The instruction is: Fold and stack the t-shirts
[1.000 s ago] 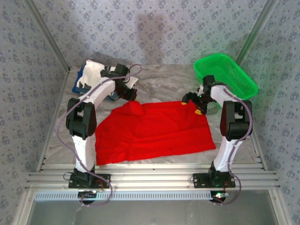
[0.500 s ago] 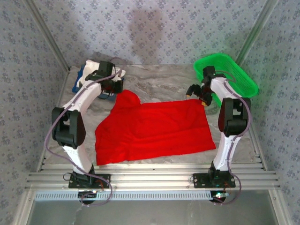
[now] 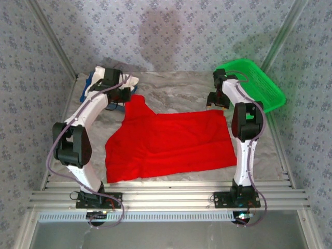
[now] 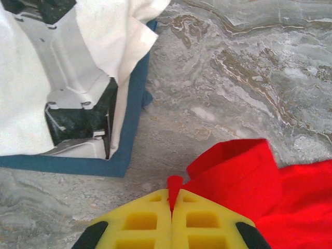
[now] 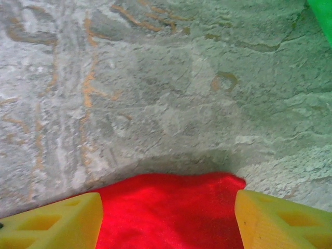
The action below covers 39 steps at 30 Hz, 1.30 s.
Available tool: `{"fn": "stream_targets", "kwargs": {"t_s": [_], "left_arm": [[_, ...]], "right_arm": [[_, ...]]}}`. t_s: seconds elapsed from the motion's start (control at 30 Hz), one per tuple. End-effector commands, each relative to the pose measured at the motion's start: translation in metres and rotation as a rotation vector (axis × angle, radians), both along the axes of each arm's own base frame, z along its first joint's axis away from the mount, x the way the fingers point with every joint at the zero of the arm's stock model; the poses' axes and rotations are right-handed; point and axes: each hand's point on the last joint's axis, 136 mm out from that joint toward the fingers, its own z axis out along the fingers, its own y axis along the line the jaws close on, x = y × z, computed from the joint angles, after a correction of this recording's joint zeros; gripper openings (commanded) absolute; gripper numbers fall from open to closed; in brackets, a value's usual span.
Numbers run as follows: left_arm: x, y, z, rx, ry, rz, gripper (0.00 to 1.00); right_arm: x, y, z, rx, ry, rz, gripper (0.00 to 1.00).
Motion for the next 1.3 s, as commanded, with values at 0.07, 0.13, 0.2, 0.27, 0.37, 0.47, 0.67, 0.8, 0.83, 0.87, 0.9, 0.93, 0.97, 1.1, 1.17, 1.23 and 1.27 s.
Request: {"fn": "stream_targets", "kwargs": {"t_s": [0.07, 0.13, 0.2, 0.27, 0.37, 0.47, 0.67, 0.8, 0.83, 0.87, 0.9, 0.93, 0.97, 1.1, 1.17, 1.23, 1.27], "left_arm": [[-0.001, 0.017, 0.020, 0.008, -0.063, 0.058, 0.00], [-0.002, 0.025, 0.020, 0.012, -0.060, 0.079, 0.00], [-0.005, 0.033, 0.022, 0.016, -0.065, 0.098, 0.00], [-0.007, 0.039, 0.024, 0.016, -0.075, 0.110, 0.00], [-0.010, 0.048, 0.025, 0.015, -0.075, 0.124, 0.00], [-0.014, 0.056, 0.023, 0.019, -0.071, 0.138, 0.00], [-0.019, 0.070, 0.022, 0.030, -0.073, 0.165, 0.00], [-0.017, 0.065, 0.023, -0.014, -0.080, 0.132, 0.00], [-0.016, 0.062, 0.022, -0.026, -0.078, 0.126, 0.00], [-0.015, 0.059, 0.021, -0.032, -0.072, 0.123, 0.00], [-0.014, 0.058, 0.019, -0.038, -0.068, 0.122, 0.00], [-0.013, 0.055, 0.018, -0.045, -0.067, 0.115, 0.00], [-0.012, 0.052, 0.018, -0.049, -0.067, 0.107, 0.00], [-0.008, 0.040, 0.014, -0.043, -0.057, 0.076, 0.00], [-0.007, 0.036, 0.013, -0.045, -0.053, 0.067, 0.00], [-0.006, 0.034, 0.011, -0.042, -0.048, 0.061, 0.00], [-0.006, 0.033, 0.012, -0.040, -0.048, 0.059, 0.00]], "right_arm": [[-0.006, -0.010, -0.010, -0.100, 0.070, 0.053, 0.69], [-0.006, -0.008, -0.012, -0.095, 0.070, 0.047, 0.68], [-0.005, -0.005, -0.011, -0.093, 0.055, 0.047, 0.68], [-0.004, 0.000, -0.010, -0.075, 0.052, 0.051, 0.69], [-0.003, 0.001, -0.011, -0.069, 0.056, 0.051, 0.69], [-0.003, 0.002, -0.013, -0.062, 0.061, 0.050, 0.69], [-0.002, 0.004, -0.016, -0.051, 0.065, 0.040, 0.69], [-0.001, 0.008, -0.020, -0.049, 0.069, 0.042, 0.69], [-0.001, 0.009, -0.021, -0.049, 0.073, 0.045, 0.69], [-0.003, 0.010, -0.024, -0.046, 0.083, 0.046, 0.68], [-0.003, 0.010, -0.025, -0.044, 0.087, 0.045, 0.68], [-0.002, 0.010, -0.026, -0.045, 0.088, 0.042, 0.68], [-0.002, 0.010, -0.027, -0.051, 0.088, 0.041, 0.67], [0.003, 0.010, -0.029, -0.052, 0.074, 0.033, 0.66], [0.006, 0.011, -0.031, -0.048, 0.072, 0.032, 0.66], [0.007, 0.011, -0.034, -0.052, 0.077, 0.034, 0.65], [0.007, 0.012, -0.035, -0.053, 0.082, 0.038, 0.65]]}}
